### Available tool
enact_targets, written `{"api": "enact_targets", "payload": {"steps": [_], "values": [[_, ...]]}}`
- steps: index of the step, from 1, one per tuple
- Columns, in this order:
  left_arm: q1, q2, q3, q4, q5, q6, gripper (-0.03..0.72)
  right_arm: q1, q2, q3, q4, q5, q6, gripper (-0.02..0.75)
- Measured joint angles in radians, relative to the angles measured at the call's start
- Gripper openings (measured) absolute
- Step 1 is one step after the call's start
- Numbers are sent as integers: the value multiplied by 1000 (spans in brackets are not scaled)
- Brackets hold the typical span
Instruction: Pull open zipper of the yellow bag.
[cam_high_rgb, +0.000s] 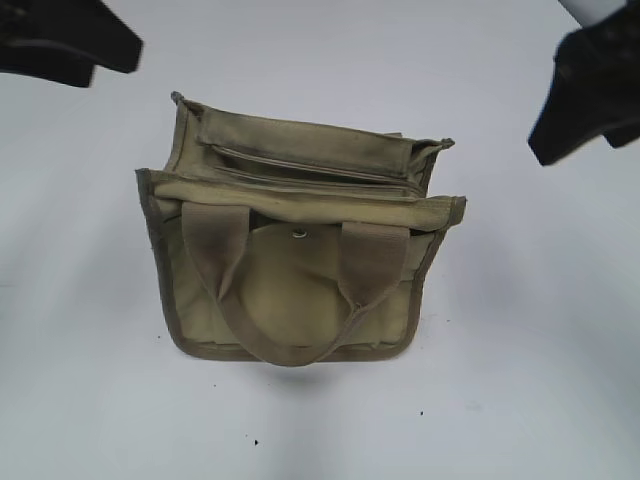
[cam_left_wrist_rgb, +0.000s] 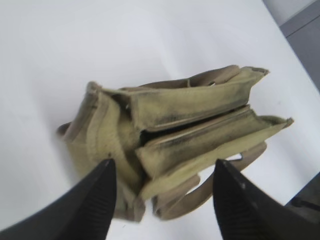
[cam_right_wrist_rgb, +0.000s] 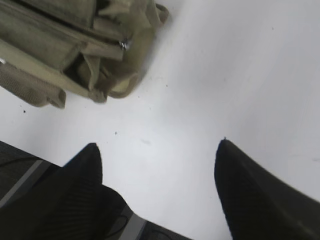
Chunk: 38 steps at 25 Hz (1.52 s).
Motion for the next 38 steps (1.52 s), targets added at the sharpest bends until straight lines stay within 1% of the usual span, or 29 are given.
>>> {"api": "enact_targets", "payload": {"steps": [3, 6, 7, 10, 12, 15, 18, 21, 24, 28, 38], "values": [[0, -142, 0, 181, 68, -103, 474, 0, -108, 126, -35, 0, 41, 545], [0, -294, 11, 329, 148, -178, 475, 0, -240, 269, -53, 0, 58, 545], [0, -351, 28, 367, 164, -196, 475, 0, -279, 320, -54, 1, 61, 545], [0, -545, 111, 435, 195, -217, 475, 0, -416, 461, -54, 1, 64, 545], [0, -668, 186, 446, 200, -222, 475, 0, -512, 554, -56, -5, 64, 545], [0, -834, 333, 463, 202, -224, 475, 0, -679, 672, -57, -13, 50, 542], [0, -988, 462, 491, 205, -225, 475, 0, -812, 761, -58, -25, 0, 542], [0, -1110, 565, 507, 209, -225, 475, 0, -938, 825, -59, -77, -39, 542], [0, -1194, 646, 518, 201, -225, 475, 0, -1034, 842, -59, -107, -50, 542], [0, -1239, 680, 525, 157, -225, 475, 0, -1100, 843, -53, -113, -48, 542], [0, -1241, 696, 526, 135, -226, 475, 0, -1106, 843, -49, -116, -31, 542]]}}
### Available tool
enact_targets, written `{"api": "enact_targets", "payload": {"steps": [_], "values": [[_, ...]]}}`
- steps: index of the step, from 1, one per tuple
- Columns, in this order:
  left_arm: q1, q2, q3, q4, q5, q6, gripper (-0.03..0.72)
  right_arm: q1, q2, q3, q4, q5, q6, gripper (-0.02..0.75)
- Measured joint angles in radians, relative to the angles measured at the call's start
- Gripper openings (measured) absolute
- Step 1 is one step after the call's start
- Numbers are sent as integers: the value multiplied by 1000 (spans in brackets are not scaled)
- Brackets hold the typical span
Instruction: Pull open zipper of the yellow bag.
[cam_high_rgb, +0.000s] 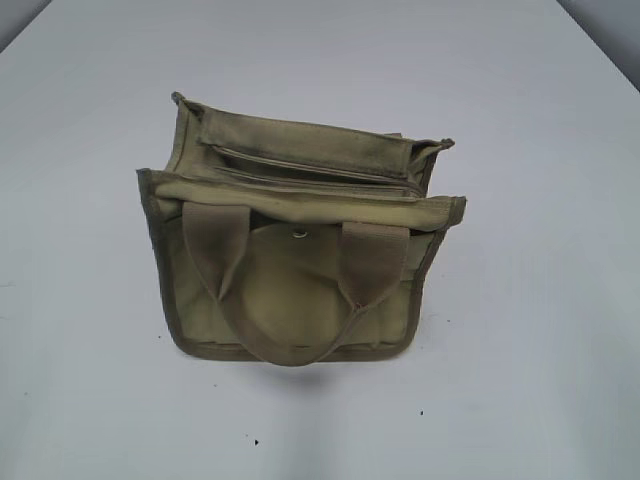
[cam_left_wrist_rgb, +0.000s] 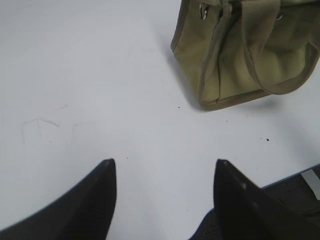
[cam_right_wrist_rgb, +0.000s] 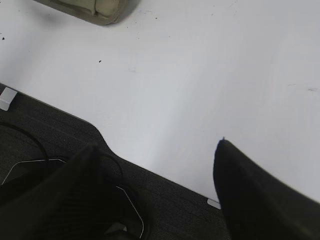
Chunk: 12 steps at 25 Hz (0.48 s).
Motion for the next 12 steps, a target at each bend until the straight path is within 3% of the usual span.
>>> {"api": "enact_targets", "payload": {"steps": [12], "values": [[0, 0, 0, 0, 0, 0, 460, 0, 0, 0, 0, -1, 0, 541]]}}
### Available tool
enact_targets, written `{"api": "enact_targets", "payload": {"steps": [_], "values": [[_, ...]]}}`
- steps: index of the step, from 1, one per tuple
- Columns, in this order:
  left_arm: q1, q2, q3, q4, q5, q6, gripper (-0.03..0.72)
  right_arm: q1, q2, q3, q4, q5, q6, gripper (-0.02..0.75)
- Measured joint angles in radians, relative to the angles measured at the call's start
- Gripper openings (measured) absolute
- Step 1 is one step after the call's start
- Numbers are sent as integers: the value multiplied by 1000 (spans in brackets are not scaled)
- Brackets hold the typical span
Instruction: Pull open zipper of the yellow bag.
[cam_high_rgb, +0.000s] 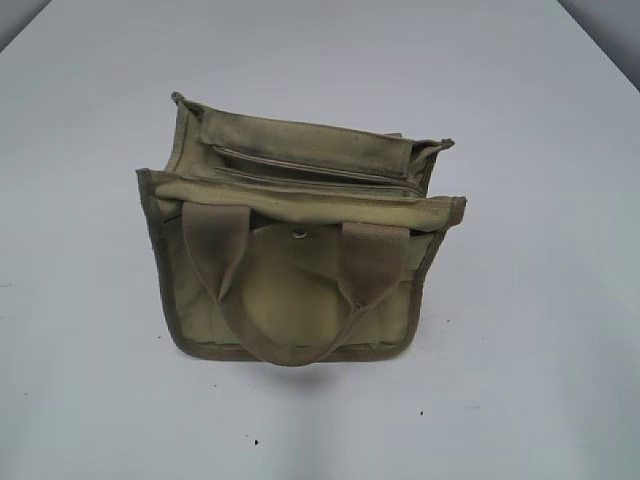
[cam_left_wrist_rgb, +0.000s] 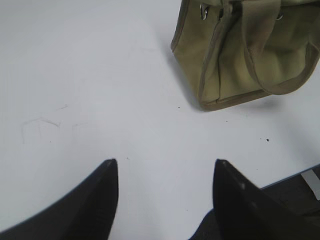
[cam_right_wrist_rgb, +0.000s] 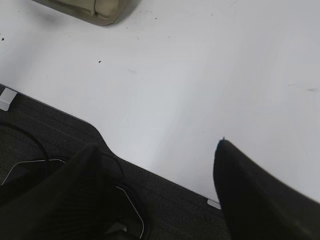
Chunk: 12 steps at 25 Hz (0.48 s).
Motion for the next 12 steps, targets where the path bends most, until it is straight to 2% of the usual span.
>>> {"api": "enact_targets", "payload": {"steps": [4, 6, 12], "values": [[1, 0, 0, 0, 0, 0, 459, -7, 0, 0, 2, 0, 1, 541], [18, -3, 0, 0, 0, 0, 456, -47, -10, 0, 6, 0, 1, 541], [181, -19, 0, 0, 0, 0, 444, -269, -157, 0, 6, 0, 1, 541]]}}
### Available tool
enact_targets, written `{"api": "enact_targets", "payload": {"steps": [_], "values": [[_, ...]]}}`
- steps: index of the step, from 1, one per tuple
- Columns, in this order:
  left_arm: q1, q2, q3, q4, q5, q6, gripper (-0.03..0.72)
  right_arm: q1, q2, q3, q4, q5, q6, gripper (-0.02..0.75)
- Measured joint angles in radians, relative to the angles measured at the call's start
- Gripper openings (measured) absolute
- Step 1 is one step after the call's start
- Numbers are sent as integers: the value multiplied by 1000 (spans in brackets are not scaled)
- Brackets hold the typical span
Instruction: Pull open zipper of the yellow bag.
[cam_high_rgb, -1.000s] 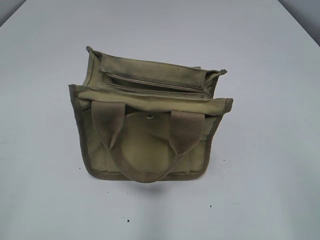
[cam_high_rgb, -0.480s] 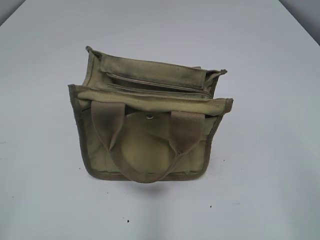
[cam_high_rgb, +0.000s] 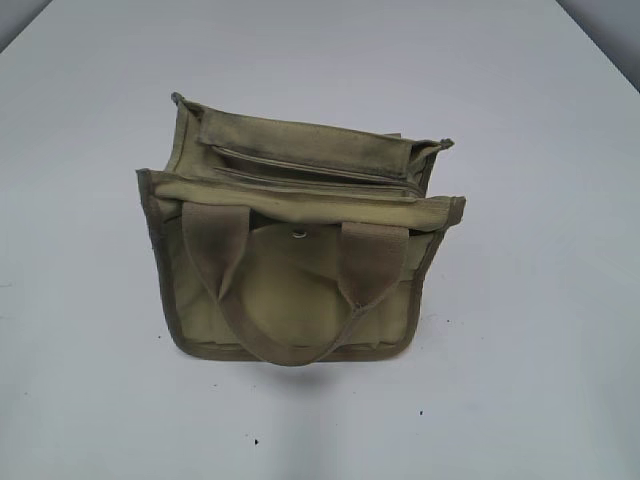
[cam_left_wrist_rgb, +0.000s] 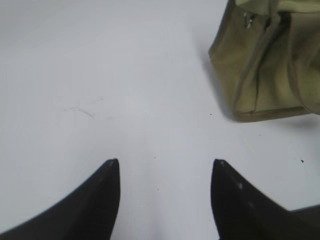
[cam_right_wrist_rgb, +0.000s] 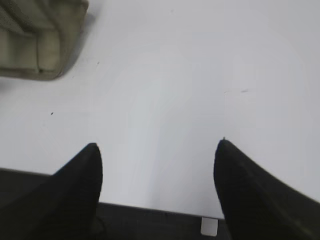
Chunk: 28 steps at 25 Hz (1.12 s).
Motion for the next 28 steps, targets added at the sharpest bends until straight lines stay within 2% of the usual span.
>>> {"api": "enact_targets", "payload": {"steps": [3, 5, 28], "values": [[53, -39, 0, 0, -1, 0, 444, -65, -84, 0, 0, 0, 0, 541], [65, -81, 0, 0, -1, 0, 444, -77, -138, 1, 0, 0, 0, 541], [68, -99, 0, 1, -1, 0, 435, -79, -165, 3, 47, -1, 0, 541]]}}
